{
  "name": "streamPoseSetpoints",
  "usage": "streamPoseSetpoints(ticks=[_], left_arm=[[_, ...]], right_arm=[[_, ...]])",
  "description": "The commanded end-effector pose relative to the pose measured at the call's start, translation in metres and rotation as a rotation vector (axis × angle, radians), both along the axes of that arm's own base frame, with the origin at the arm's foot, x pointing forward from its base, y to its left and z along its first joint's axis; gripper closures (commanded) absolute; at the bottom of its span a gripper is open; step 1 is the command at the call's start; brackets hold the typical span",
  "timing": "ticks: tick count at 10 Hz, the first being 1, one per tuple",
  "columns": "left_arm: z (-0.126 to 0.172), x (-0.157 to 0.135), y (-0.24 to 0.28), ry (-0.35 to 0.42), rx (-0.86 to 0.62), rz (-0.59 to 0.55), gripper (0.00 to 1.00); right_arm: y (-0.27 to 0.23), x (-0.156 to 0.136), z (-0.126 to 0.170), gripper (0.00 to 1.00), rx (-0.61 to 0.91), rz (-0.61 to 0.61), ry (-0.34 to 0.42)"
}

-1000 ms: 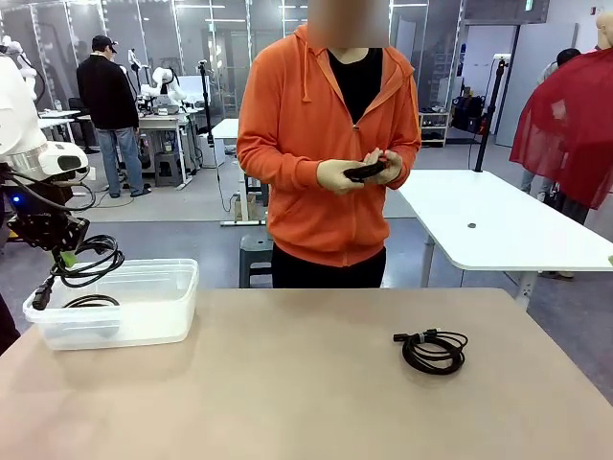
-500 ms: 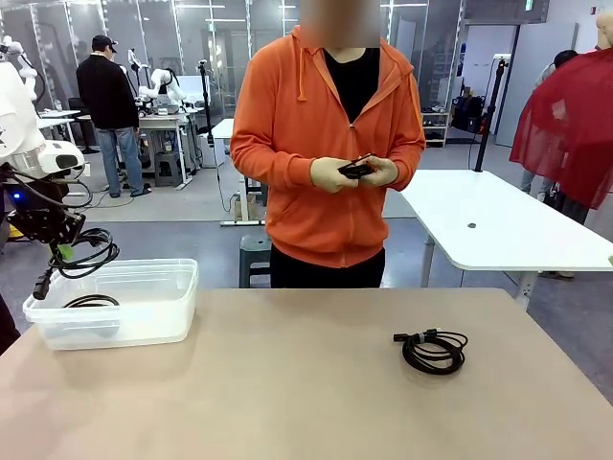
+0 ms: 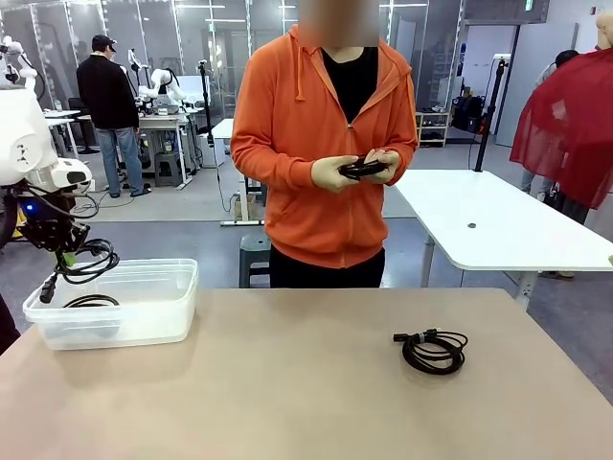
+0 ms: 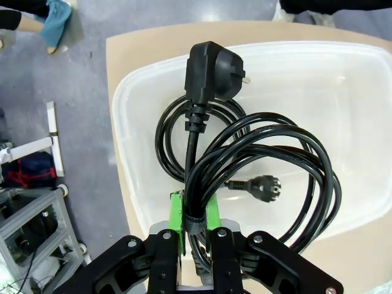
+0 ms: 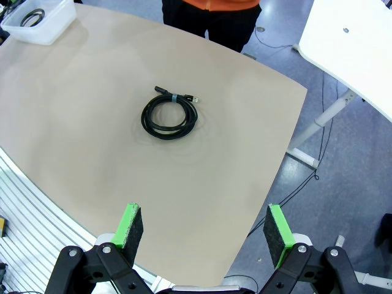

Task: Organize and store the cables.
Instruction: Place the Power Cable into the Organizing box.

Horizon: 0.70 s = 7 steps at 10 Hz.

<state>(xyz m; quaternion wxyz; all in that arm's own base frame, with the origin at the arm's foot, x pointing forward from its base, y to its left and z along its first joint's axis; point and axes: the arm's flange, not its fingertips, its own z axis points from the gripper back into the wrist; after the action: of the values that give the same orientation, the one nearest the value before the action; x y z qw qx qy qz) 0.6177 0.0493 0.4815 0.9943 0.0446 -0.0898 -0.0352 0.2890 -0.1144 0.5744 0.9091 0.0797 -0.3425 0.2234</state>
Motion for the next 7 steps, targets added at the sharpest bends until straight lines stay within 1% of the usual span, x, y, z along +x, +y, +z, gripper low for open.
streamPoseSetpoints(ticks=[1,2,5,7], left_arm=[[-0.007,0.016,0.009,0.021,0.006,-0.010,0.83],[-0.014,0.021,0.013,0.026,0.007,0.001,0.83],[-0.048,0.034,0.019,0.097,0.012,0.021,0.83],[-0.060,0.038,0.022,0.146,0.002,0.030,0.83]], right_arm=[[-0.001,0.000,-0.001,0.00,0.004,0.006,-0.002],[-0.001,0.000,-0.001,0.00,0.004,0.006,-0.002],[-0.001,0.000,-0.001,0.00,0.004,0.006,-0.002],[-0.001,0.000,-0.001,0.00,0.004,0.006,-0.002]])
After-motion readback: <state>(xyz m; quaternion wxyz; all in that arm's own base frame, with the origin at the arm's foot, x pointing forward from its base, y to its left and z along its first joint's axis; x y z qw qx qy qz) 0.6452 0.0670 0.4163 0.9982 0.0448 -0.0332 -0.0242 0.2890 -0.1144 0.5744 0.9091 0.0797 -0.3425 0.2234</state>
